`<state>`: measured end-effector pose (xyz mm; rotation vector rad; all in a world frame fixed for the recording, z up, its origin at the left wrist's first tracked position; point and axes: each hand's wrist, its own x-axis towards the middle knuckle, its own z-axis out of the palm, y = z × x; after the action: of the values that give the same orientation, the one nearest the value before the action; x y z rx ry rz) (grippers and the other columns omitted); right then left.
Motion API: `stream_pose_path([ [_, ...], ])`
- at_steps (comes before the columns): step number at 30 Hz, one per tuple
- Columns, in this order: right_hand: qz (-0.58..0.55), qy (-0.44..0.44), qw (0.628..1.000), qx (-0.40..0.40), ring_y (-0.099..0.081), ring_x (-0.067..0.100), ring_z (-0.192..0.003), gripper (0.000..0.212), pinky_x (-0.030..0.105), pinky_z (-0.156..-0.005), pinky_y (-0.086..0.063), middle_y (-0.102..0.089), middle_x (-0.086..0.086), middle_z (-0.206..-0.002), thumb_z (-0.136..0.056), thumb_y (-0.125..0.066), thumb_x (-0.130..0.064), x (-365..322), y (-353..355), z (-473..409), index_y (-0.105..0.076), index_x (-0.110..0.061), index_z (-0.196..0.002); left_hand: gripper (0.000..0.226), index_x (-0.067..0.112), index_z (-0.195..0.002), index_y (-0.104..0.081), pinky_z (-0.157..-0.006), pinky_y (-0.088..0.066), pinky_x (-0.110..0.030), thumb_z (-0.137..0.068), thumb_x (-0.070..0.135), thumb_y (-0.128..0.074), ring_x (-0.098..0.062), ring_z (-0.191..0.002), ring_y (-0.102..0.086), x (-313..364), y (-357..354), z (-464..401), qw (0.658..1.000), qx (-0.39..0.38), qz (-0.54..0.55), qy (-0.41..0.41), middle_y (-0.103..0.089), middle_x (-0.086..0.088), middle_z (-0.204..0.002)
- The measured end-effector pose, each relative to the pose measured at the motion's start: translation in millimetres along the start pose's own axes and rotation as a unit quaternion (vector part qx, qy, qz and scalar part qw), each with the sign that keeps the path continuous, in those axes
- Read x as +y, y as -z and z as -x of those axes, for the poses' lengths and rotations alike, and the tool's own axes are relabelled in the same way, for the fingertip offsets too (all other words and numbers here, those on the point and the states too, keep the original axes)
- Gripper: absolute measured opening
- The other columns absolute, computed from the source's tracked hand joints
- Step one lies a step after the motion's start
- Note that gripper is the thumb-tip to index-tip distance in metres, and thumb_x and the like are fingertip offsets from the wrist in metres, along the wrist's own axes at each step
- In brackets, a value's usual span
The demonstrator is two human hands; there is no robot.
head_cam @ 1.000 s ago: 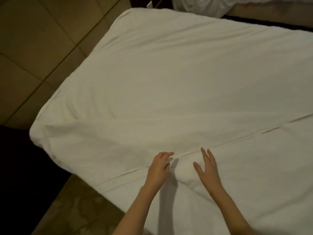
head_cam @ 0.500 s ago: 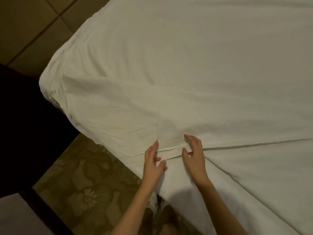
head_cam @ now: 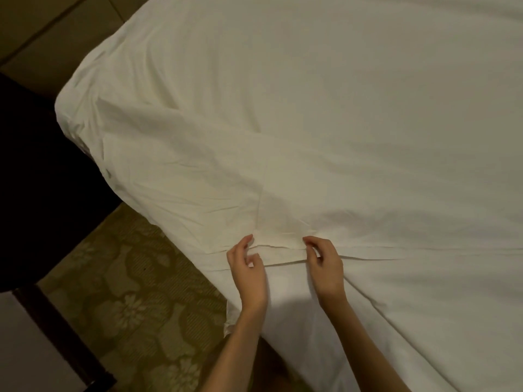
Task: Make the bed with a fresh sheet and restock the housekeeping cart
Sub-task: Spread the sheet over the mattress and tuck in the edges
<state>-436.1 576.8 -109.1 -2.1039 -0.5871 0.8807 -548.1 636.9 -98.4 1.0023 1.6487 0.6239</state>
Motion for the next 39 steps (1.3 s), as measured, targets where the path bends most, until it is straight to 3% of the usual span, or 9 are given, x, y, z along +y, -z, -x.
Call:
stream_pose_path([
  [4, 0.028, 0.011, 0.999, -0.011, -0.051, 0.001, -0.100, 0.024, 0.004, -0.079, -0.038, -0.049, -0.006, -0.110, -0.090, -0.055, -0.001, 7, -5, -4, -0.065, -0.017, -0.105, 0.041, 0.028, -0.114, -0.056, -0.080, -0.041, -0.003, -0.091, -0.006, -0.050, -0.005, -0.107, -0.054, -18, 1, 10, 0.999, -0.003, -0.017, 0.028, -0.051, 0.010, -0.112],
  [7, 0.045, 0.002, 0.999, -0.013, -0.048, -0.013, -0.092, 0.018, -0.001, -0.072, -0.034, -0.042, -0.010, -0.112, -0.089, -0.059, -0.003, 9, -10, -9, -0.065, -0.018, -0.099, 0.035, 0.027, -0.113, -0.057, -0.092, -0.047, -0.019, -0.093, -0.001, -0.053, -0.008, -0.100, -0.057, -19, 1, 7, 0.997, 0.027, 0.005, 0.076, -0.053, 0.001, -0.108],
  [10, 0.040, -0.008, 0.999, 0.006, -0.052, -0.004, -0.085, 0.007, 0.014, -0.075, -0.038, -0.043, -0.009, -0.110, -0.088, -0.063, -0.009, 15, -15, -12, -0.066, -0.016, -0.089, 0.039, 0.024, -0.125, -0.056, -0.099, -0.048, -0.033, -0.093, 0.001, -0.053, -0.015, -0.108, -0.058, -17, -4, 12, 0.993, 0.002, 0.055, 0.102, -0.058, 0.002, -0.113],
  [13, -0.002, -0.013, 1.000, 0.016, -0.053, -0.004, -0.088, 0.010, 0.024, -0.077, -0.044, -0.045, -0.007, -0.108, -0.087, -0.064, -0.010, 18, -15, -9, -0.066, -0.017, -0.081, 0.043, 0.026, -0.131, -0.052, -0.099, -0.045, -0.023, -0.094, 0.003, -0.052, -0.007, -0.115, -0.054, -14, -10, 14, 0.993, -0.014, 0.081, 0.083, -0.057, 0.004, -0.123],
  [17, -0.025, -0.003, 1.000, -0.006, -0.049, -0.015, -0.090, 0.014, 0.004, -0.072, -0.038, -0.042, -0.005, -0.111, -0.087, -0.064, -0.008, 11, -8, 0, -0.064, -0.020, -0.079, 0.044, 0.030, -0.128, -0.053, -0.084, -0.045, -0.013, -0.092, 0.005, -0.056, -0.014, -0.108, -0.056, -12, -18, 10, 0.994, -0.019, 0.081, 0.066, -0.059, -0.007, -0.115],
  [23, -0.065, 0.017, 0.997, -0.031, -0.050, -0.012, -0.090, 0.021, 0.005, -0.071, -0.041, -0.038, -0.006, -0.111, -0.085, -0.065, -0.007, 7, 1, 12, -0.062, -0.026, -0.076, 0.019, 0.030, -0.100, -0.066, -0.102, -0.047, -0.040, -0.093, 0.014, -0.060, -0.035, -0.118, -0.054, -7, -17, 4, 0.977, 0.097, 0.158, 0.104, -0.062, -0.022, -0.120],
  [26, -0.060, 0.021, 0.997, -0.050, -0.054, -0.008, -0.086, 0.024, 0.005, -0.073, -0.041, -0.037, -0.014, -0.111, -0.084, -0.066, -0.005, 12, 1, 16, -0.061, -0.027, -0.074, 0.017, 0.018, -0.101, -0.069, -0.090, -0.051, -0.018, -0.094, 0.009, -0.057, -0.015, -0.109, -0.062, -7, -6, 16, 0.974, 0.131, 0.158, 0.092, -0.069, 0.002, -0.105],
  [34, -0.038, 0.031, 0.998, -0.041, -0.053, -0.009, -0.094, 0.027, 0.003, -0.078, -0.039, -0.042, -0.021, -0.111, -0.083, -0.067, -0.003, 24, -11, 28, -0.060, -0.028, -0.075, 0.031, 0.018, -0.114, -0.064, -0.086, -0.050, -0.023, -0.088, 0.002, -0.064, -0.015, -0.103, -0.054, -33, 5, 12, 0.974, 0.161, 0.099, 0.123, -0.041, 0.001, -0.128],
  [39, -0.099, 0.019, 0.994, -0.030, -0.056, -0.004, -0.091, 0.028, 0.008, -0.073, -0.042, -0.057, -0.011, -0.099, -0.084, -0.062, 0.003, 10, -6, 25, -0.062, -0.025, -0.085, 0.041, 0.021, -0.121, -0.056, -0.065, -0.045, -0.009, -0.086, 0.002, -0.065, -0.012, -0.083, -0.050, -16, -17, 9, 0.975, 0.163, 0.081, 0.131, -0.022, 0.000, -0.136],
])
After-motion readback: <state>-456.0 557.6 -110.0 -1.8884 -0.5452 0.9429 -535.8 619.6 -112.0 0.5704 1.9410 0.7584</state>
